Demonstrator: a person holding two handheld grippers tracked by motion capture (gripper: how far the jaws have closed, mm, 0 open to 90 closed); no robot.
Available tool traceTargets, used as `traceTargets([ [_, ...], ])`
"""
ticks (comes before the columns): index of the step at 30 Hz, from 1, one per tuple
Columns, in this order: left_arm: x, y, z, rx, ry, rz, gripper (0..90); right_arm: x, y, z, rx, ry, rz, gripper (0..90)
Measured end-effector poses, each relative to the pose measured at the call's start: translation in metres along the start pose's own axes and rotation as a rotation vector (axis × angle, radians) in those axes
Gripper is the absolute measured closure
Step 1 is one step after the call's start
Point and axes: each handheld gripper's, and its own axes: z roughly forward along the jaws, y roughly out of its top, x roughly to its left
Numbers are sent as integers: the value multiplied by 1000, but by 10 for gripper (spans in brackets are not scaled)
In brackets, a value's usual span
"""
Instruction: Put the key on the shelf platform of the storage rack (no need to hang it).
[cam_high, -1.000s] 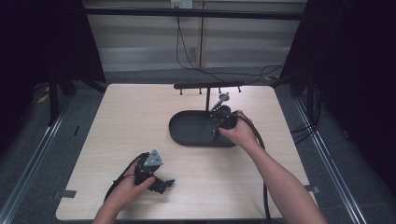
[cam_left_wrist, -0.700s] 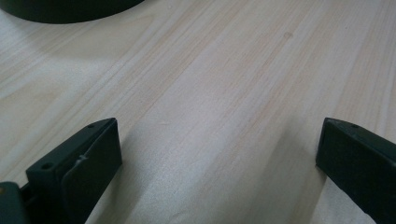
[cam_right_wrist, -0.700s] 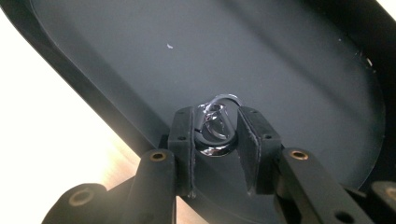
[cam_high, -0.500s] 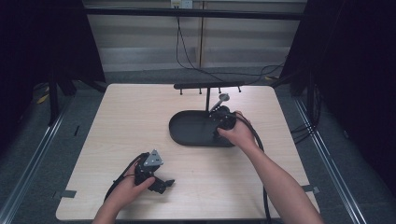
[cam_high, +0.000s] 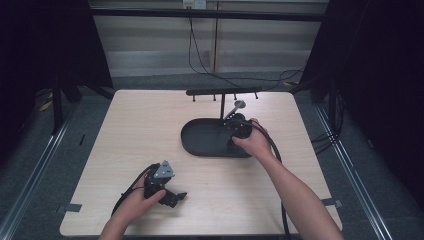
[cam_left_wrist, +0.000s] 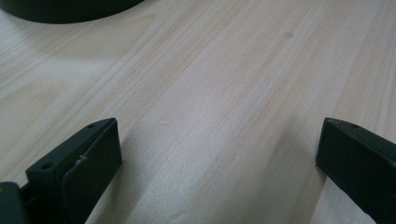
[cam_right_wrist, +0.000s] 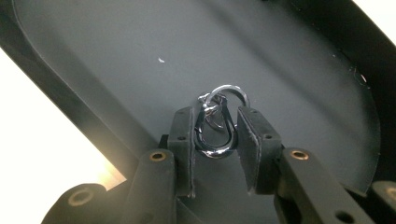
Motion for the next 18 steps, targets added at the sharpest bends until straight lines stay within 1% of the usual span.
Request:
traceTargets([
  [4,0,0,0,1,0,1,0,-2,-1,2,-2,-17,-10,680],
  [10,0,0,0,1,0,1,0,-7,-2,3,-15,-32,-3,674],
  [13,0,0,0,1,0,1,0,-10,-4,3,-4,-17,27,665],
  [15,0,0,0,0,0,1,0,-12,-6,3,-18,-6,50,631],
  [16,0,0,0,-1,0,0,0,-13,-7,2,-25,7,63,621],
  [17,0,0,0,-2,-2,-1,0,-14,-8,2,-30,16,66,615],
  [18,0,0,0,1,-1,1,0,-14,-8,1,-30,14,65,614],
])
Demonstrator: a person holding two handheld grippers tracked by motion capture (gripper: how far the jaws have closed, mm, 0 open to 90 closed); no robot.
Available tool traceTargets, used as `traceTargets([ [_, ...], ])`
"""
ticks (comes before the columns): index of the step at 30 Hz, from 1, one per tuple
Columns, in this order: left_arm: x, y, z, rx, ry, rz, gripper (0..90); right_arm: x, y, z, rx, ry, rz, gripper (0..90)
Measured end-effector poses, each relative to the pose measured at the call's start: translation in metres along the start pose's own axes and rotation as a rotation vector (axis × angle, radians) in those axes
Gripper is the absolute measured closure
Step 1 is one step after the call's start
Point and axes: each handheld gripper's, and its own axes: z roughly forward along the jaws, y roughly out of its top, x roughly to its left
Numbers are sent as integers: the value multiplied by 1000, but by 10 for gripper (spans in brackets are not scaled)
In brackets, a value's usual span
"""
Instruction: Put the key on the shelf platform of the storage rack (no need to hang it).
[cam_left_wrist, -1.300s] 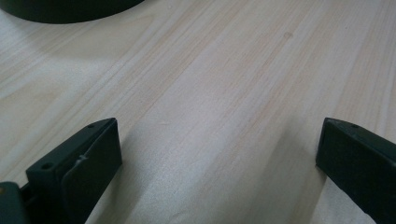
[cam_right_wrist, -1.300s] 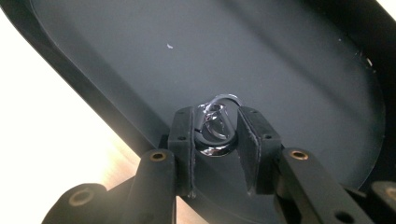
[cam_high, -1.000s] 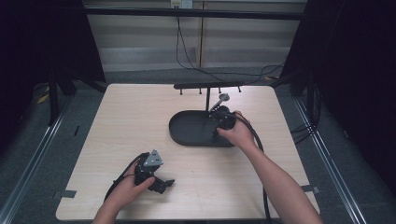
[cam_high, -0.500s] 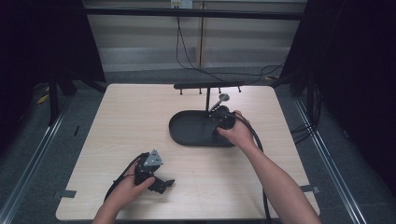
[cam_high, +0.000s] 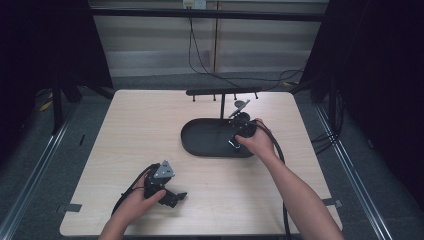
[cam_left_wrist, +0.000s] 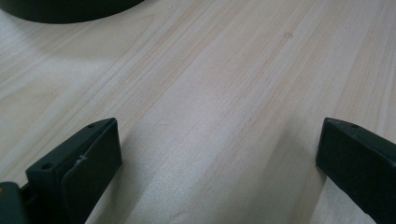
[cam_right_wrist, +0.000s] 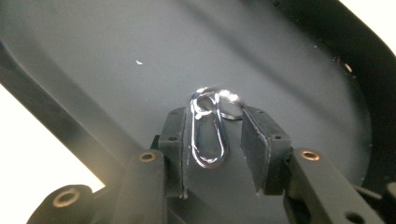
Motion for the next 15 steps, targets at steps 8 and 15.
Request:
traceTargets([
  [8,0,0,0,0,1,0,0,0,-1,-7,6,22,19,555],
  [15,0,0,0,-2,1,-2,0,1,-2,-12,-2,51,35,489],
])
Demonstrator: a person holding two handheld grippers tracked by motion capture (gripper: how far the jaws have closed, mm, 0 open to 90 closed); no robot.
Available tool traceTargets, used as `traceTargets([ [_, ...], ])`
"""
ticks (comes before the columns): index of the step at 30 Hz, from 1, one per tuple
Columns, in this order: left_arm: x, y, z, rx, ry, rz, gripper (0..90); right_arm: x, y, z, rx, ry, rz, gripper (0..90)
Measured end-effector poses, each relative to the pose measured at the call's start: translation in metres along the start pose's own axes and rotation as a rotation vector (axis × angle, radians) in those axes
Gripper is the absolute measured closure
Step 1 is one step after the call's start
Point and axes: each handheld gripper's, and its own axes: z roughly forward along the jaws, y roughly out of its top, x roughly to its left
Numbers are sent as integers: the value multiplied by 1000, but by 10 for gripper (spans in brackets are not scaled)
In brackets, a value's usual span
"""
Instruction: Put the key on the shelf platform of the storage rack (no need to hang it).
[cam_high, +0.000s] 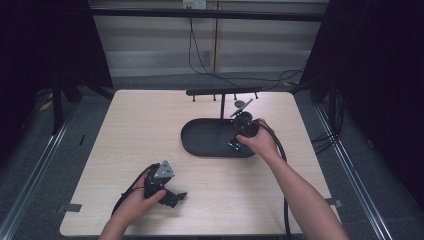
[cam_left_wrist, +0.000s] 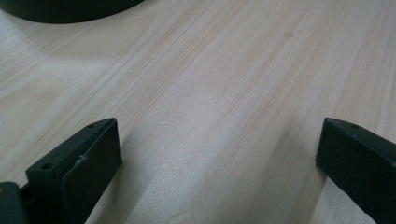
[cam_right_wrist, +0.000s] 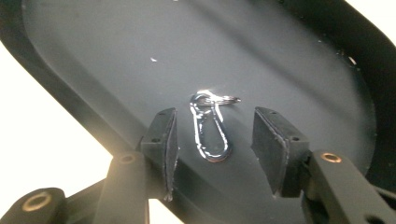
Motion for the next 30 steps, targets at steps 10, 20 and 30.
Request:
traceTargets([
  [10,0,0,0,0,0,0,0,2,-4,-5,-21,21,-18,361],
  [20,0,0,0,0,0,1,0,3,-11,-16,-32,34,-27,332],
  [30,0,0,0,0,0,0,0,9,-20,-22,-38,50,-55,311],
])
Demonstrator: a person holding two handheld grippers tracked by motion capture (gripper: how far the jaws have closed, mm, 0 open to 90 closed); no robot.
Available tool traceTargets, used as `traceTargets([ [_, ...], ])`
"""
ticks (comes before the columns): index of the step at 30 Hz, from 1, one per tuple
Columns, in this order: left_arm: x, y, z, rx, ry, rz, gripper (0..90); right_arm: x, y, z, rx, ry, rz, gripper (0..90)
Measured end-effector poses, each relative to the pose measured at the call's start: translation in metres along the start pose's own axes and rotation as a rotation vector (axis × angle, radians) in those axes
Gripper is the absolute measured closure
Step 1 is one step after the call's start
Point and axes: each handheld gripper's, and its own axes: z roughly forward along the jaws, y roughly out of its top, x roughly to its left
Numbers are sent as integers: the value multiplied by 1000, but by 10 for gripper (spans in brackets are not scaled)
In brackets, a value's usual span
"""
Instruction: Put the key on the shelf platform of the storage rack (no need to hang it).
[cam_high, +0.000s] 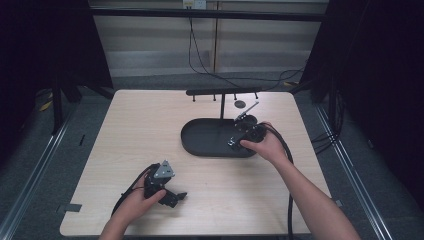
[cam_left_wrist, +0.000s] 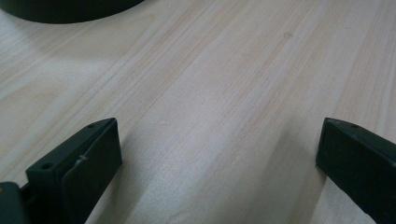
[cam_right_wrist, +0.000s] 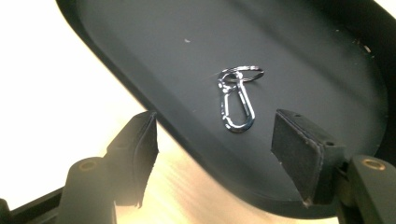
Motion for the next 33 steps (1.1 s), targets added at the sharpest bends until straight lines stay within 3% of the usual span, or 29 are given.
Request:
traceTargets([
  [33,0,0,0,-1,-2,0,0,14,-29,-20,-14,26,-47,282],
])
